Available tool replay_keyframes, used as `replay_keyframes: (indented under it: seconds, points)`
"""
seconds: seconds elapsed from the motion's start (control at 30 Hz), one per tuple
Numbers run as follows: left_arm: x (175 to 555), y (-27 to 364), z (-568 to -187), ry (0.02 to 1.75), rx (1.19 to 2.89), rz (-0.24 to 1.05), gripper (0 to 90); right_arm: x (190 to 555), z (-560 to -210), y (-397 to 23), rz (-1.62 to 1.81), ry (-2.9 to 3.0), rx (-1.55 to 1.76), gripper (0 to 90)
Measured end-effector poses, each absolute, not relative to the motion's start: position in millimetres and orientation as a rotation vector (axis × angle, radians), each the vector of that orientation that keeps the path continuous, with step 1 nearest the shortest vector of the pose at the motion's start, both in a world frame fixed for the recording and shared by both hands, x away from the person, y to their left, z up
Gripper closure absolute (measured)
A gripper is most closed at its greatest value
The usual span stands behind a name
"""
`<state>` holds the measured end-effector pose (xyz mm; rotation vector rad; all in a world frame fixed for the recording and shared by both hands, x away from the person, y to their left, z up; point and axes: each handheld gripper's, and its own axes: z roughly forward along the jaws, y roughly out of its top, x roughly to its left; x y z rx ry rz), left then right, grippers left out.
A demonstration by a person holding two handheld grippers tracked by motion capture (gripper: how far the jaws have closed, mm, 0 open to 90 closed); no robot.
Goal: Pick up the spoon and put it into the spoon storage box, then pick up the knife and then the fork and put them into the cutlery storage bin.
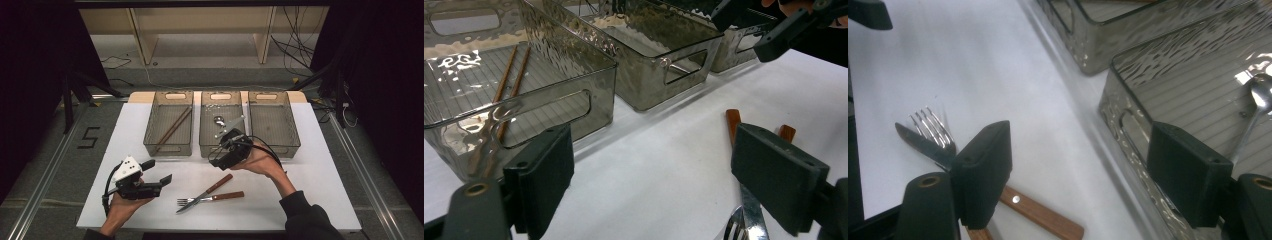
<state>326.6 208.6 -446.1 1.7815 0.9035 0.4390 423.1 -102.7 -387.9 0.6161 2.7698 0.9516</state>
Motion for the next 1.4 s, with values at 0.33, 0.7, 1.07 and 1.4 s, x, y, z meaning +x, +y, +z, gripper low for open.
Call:
replay_keyframes:
  seconds: [0.33, 0.7, 1.07, 1.4]
  points:
    - [327.8, 207.5, -445.7, 0.903, 1.781, 0.437, 17.1, 417.0, -397.2, -97.5, 0.896, 2.818, 0.561, 25.1]
    - [326.9, 208.4, -446.1, 0.905, 1.777, 0.434, 17.0, 411.3, -406.3, -92.2, 0.845, 2.872, 0.518, 22.7]
    - [325.9, 209.2, -445.9, 0.904, 1.775, 0.433, 16.9, 406.9, -412.7, -84.5, 0.765, 2.916, 0.473, 22.3]
    - [326.2, 209.0, -446.0, 0.905, 1.778, 0.436, 16.9, 405.4, -417.8, -81.1, 0.71, 2.94, 0.427, 23.5]
